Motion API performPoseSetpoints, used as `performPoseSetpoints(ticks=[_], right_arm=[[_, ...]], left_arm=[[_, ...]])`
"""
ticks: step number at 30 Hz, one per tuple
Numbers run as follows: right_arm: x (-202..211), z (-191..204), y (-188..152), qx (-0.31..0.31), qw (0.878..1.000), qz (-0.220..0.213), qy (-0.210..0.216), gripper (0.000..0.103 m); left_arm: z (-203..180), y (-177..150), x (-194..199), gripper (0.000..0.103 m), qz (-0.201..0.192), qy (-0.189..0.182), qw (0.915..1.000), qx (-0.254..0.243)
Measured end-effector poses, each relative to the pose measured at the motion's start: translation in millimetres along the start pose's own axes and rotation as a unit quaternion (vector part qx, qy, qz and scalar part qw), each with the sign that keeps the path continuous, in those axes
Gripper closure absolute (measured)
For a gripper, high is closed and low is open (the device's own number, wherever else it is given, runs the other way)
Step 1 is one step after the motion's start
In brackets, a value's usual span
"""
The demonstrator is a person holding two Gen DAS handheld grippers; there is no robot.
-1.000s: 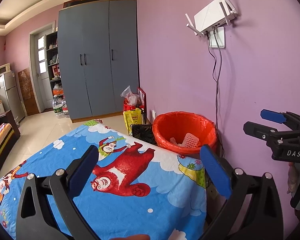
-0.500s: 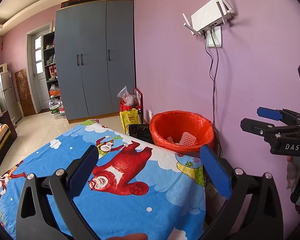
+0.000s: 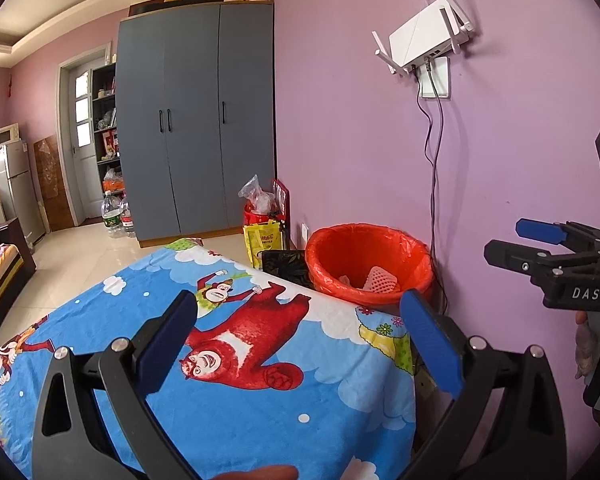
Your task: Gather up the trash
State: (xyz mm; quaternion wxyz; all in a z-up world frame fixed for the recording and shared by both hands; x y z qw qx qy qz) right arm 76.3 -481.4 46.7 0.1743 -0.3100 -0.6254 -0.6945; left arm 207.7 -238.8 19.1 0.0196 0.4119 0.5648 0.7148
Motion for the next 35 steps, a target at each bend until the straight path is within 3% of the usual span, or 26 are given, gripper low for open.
performPoseSetpoints(ticks=[18, 24, 35], right_arm=[[-2, -1, -1, -0.002, 1.000, 0.000, 0.002, 0.018], [-3, -4, -3, -0.005, 1.000, 0.001, 0.001, 0.018], [-8, -7, -5, -0.005, 1.000, 0.005, -0.001, 0.018]], left_arm=[[-4, 1, -1, 0.005, -0.008, 0.009, 0.9998, -0.013], [-7, 0, -7, 0.005, -0.001, -0.007, 0.9998, -0.018], [-1, -3, -13, 0.005, 0.007, 0.000, 1.0000, -0.002]])
Point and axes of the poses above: each gripper's, at about its wrist camera, not at the fingertips, and x roughly against the way its jaws point, z to its left, y to its top, the point moved 1 cm from there along -x, roughly the way its jaws point, and after that the axes turned 10 degrees about z, right-handed, at the moved point
